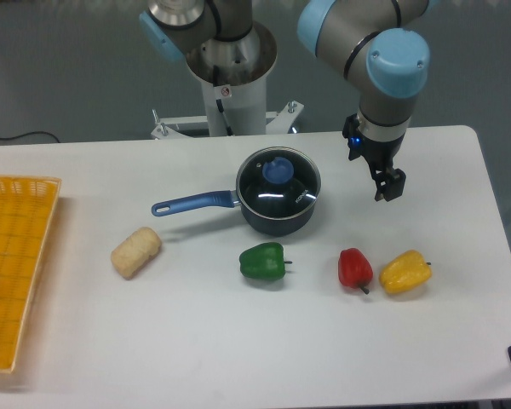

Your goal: Open the lid

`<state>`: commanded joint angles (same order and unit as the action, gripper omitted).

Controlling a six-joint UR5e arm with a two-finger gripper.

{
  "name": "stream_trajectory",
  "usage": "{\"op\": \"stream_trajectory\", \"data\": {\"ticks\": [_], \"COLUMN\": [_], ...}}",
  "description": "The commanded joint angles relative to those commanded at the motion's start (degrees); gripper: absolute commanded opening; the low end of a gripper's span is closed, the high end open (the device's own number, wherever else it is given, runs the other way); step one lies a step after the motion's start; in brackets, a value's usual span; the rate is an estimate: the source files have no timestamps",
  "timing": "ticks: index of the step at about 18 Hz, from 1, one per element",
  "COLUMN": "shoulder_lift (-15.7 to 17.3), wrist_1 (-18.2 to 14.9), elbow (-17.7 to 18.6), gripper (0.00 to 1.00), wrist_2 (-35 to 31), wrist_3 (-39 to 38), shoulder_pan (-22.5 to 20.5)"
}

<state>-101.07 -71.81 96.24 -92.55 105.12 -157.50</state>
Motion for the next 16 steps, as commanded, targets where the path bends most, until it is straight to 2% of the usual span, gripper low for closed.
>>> {"op": "stream_trajectory", "data": {"ticks": [11,16], "shoulder_lift": [-0.6,-0.5], "wrist_1": [0.1,0.0], "elbow": [0.4,2.2], "gripper": [1.0,1.0], "wrist_2": [0.0,0.3], "wrist_3": [-3.8,-4.1], "shoulder_pan": [1.7,1.5]}}
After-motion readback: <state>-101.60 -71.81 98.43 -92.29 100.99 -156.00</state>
